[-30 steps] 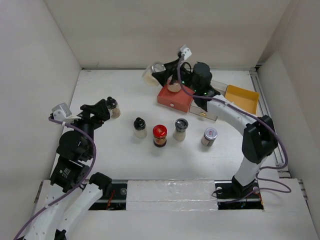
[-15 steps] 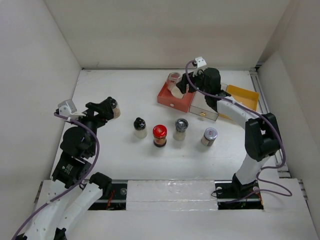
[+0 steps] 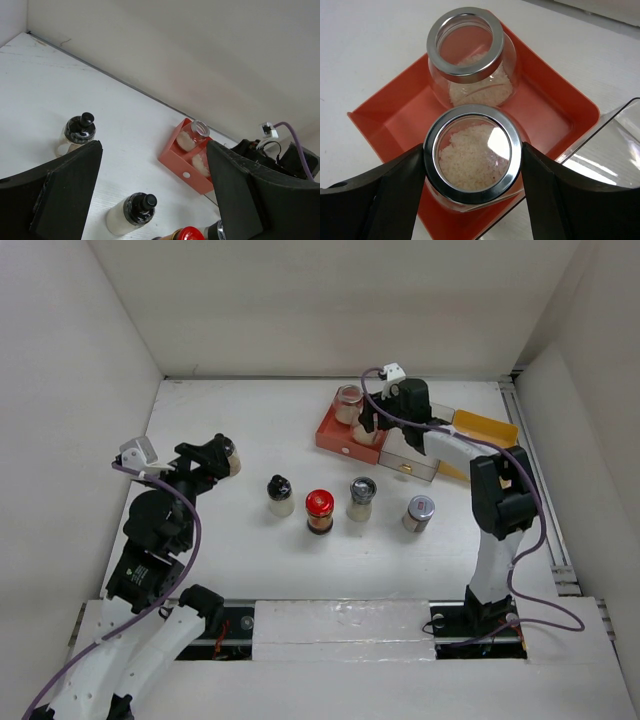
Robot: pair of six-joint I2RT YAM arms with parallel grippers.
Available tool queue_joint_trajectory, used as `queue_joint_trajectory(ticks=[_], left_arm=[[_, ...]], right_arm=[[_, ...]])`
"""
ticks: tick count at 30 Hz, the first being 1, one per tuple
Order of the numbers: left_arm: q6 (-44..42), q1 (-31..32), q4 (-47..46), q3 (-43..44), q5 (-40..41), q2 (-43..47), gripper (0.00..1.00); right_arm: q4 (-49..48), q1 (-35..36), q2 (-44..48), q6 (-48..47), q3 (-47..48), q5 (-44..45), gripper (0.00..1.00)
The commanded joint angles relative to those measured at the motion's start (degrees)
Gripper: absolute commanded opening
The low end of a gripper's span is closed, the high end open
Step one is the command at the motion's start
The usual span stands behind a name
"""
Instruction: Organize the condiment bottles
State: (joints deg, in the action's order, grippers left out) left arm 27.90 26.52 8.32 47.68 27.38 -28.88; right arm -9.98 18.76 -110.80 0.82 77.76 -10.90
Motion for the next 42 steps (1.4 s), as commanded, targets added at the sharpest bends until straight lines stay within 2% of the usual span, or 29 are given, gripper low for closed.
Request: queue_joint_trajectory(ticks=[1, 3, 10, 13, 19, 22, 23, 24, 25, 26, 27, 29, 30, 31, 32, 34, 38, 42], left_arm=[[-0.83, -0.16, -2.69, 0.22, -0.57, -0.56, 0.81], [-0.83, -0.16, -2.69, 0.22, -0.57, -0.56, 0.81], [-0.83, -0.16, -2.69, 0.22, -1.10, -1.09, 0.81], [-0.83, -0.16, -2.69, 0.22, -1.10, -1.09, 0.81], [-0.83, -0.16, -2.69, 0.22, -1.10, -1.09, 0.81], [-0.83, -0.16, -2.69, 0.22, -1.10, -1.09, 0.81], [-0.83, -0.16, -2.69, 0.22, -1.10, -1.09, 0.81], [-0.83, -0.16, -2.69, 0.22, -1.10, -1.09, 0.81], [-0.83, -0.16, -2.69, 0.22, -1.10, -1.09, 0.81], [-0.83, -0.16, -2.69, 0.22, -1.10, -1.09, 0.81], [-0.83, -0.16, -2.69, 0.22, -1.10, -0.56, 0.81], [-0.83, -0.16, -2.69, 0.22, -1.10, -0.56, 0.81], [-0.83, -0.16, -2.69, 0.22, -1.10, -0.56, 0.81], [-0.83, -0.16, -2.69, 0.22, -1.10, -0.56, 0.81], [-0.83, -0.16, -2.69, 0.22, -1.10, -0.56, 0.81], [-0.83, -0.16, -2.69, 0.22, -1.10, -0.56, 0.81], [-0.83, -0.16, -2.69, 0.22, -1.62, -0.04, 0.81], [-0.83, -0.16, -2.69, 0.22, -1.62, 0.50, 0.81]], right_arm=[[-3.65, -0.04, 0.68, -1.87, 5.30, 1.49, 0.54], [-3.12, 0.57, 0.15, -2.67, 5.30, 2.36, 0.56], [-1.27, 1.10, 0.76, -3.72, 4.69, 4.39, 0.83], [-0.22, 1.62, 2.61, -3.72, 4.07, 5.79, 0.91], [0.84, 2.24, 10.15, -3.72, 0.91, 5.19, 0.95], [0.84, 6.36, 15.78, -3.02, -2.95, 3.52, 0.85], [0.84, 9.24, 17.01, -3.02, -4.09, 2.64, 0.79], [0.84, 10.84, 18.16, -3.02, -6.28, 1.94, 0.49], [0.84, 12.60, 20.17, -3.02, -7.43, 1.93, 0.33], [0.84, 14.35, 21.41, -2.23, -8.84, 1.93, 0.27], [0.84, 18.02, 23.16, -2.23, -11.29, 1.15, 0.25], [0.84, 21.65, 24.40, -2.23, -12.89, -0.35, 0.39], [0.84, 24.62, 24.93, -2.23, -13.59, -2.01, 0.51], [0.84, 26.05, 24.93, -2.23, -14.12, -3.33, 0.78], [2.75, 27.28, 24.93, -3.01, -14.12, -4.65, 0.87], [5.05, 30.70, 24.41, -3.02, -12.46, -5.54, 0.98], [7.94, 33.61, 17.14, -4.34, -7.47, -3.88, 0.99], [9.45, 33.62, 11.16, -4.95, -2.44, -1.50, 0.99]])
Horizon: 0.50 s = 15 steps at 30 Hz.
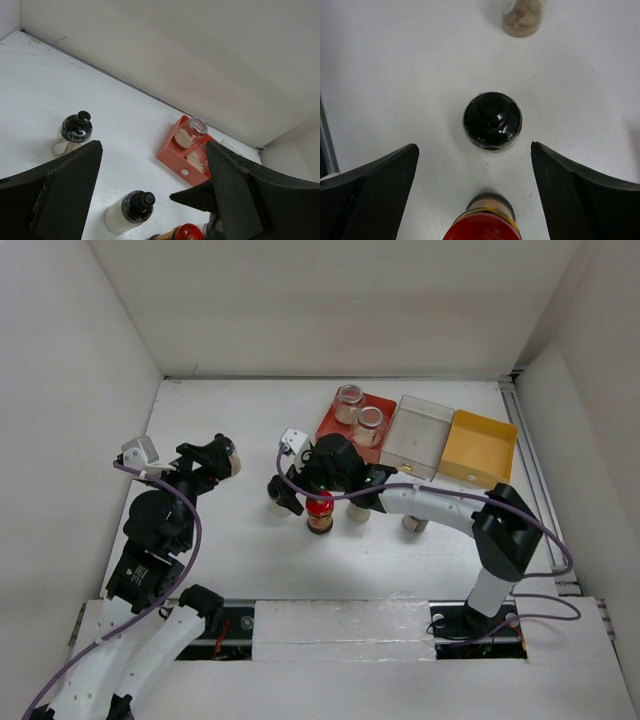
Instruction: Organize the condiment bottles
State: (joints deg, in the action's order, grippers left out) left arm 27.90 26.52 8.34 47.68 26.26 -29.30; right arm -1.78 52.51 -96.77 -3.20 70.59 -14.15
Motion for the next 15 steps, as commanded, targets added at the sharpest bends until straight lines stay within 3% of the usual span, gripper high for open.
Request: queue_joint_trajectory(ticks=[1, 12, 15], left_arm=[[-0.83, -0.16, -2.71, 0.22, -0.51, 0.91, 0.81], [-0.83, -0.16, -2.71, 0.22, -0.51, 1.44, 0.82], [-0.83, -0.16, -2.71, 0.22, -0.51, 1.44, 0.82]], right_arm=[[1.25, -0.13, -3.94, -0.93, 5.69, 2.72, 0.99], [3.98, -0.13, -14.76, -0.93, 14.84, 1.50, 0.98], [3.98, -0.13, -16.69, -0.40, 16.07, 2.11, 0.88]])
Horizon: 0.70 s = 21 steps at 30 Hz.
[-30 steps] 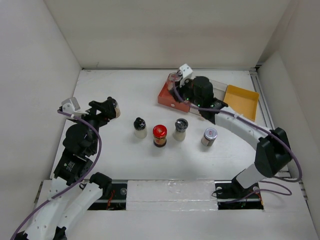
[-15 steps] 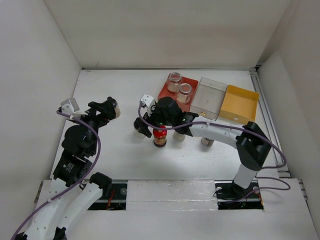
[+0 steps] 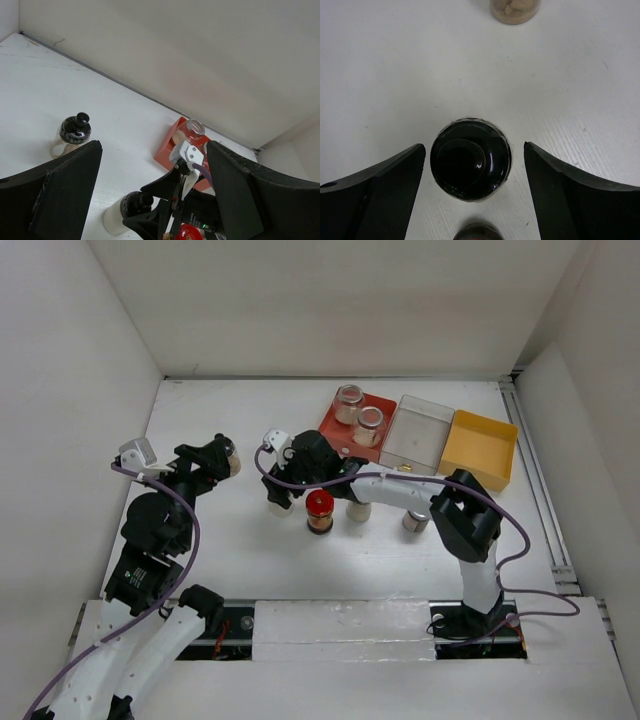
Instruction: Organize the condiment bottles
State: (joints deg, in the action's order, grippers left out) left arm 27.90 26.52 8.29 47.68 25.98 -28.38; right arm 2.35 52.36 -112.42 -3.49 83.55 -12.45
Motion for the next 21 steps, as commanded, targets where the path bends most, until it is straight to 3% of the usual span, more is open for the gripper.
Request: queue_joint_trajectory(ticks=[1, 4, 8, 15, 21], left_arm=[[-0.83, -0.16, -2.67, 0.22, -0.23, 0.52, 0.82], [-0.83, -0.16, -2.67, 0.22, -0.23, 0.52, 0.82], [-0.83, -0.16, -2.67, 0.22, -0.23, 0.52, 0.82], [-0.83, -0.16, -2.67, 0.22, -0.23, 0.52, 0.82], [-0.83, -0.16, -2.67, 0.22, -0.75, 0.52, 0.82]], right_arm=[[-0.15, 0.02, -1.05, -0.12, 3.11, 0.41, 0.84], [-0.15, 0.02, -1.66, -0.12, 4.34, 0.41, 0.71], [-0.15, 0.02, 0.09, 0.50, 4.34, 0.41, 0.46], [-12.97, -6.54, 13.79, 1.90, -0.39, -3.28, 0.45], [-18.08, -18.94, 26.01, 3.57, -9.54, 6.02, 0.45]])
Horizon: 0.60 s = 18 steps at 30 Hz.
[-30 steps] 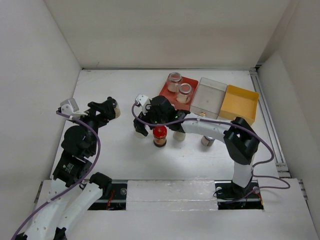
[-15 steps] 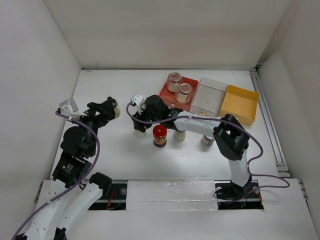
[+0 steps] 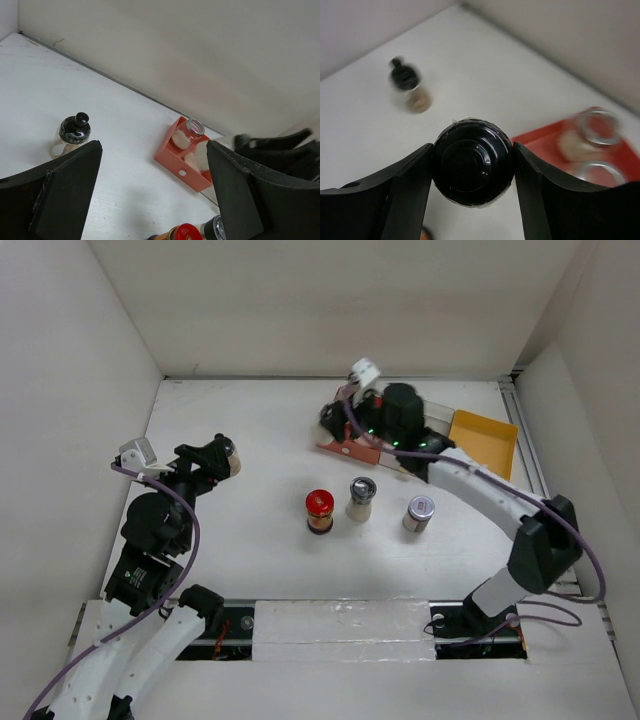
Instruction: Organize the condiment bottles
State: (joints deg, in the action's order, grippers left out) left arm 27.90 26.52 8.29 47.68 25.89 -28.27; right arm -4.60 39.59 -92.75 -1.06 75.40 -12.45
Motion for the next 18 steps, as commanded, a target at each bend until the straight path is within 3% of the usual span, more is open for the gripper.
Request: queue_joint_trajectory(ticks=[1, 7, 18], left_arm=[[-0.83, -0.16, -2.67, 0.22, -0.66, 0.41, 0.82], [-0.83, -0.16, -2.67, 0.22, -1.37, 0.41, 0.82], [-0.83, -0.16, -2.67, 0.22, -1.37, 0.94, 0.82]], right_arm=[[-10.44, -9.94, 7.31, 1.76, -2.09, 8.90, 0.45], [-8.93, -20.42, 7.07, 2.29, -5.17, 17.63, 0.45], [-7.27, -31.24, -7.96, 1.15, 3.43, 12.02, 0.45]])
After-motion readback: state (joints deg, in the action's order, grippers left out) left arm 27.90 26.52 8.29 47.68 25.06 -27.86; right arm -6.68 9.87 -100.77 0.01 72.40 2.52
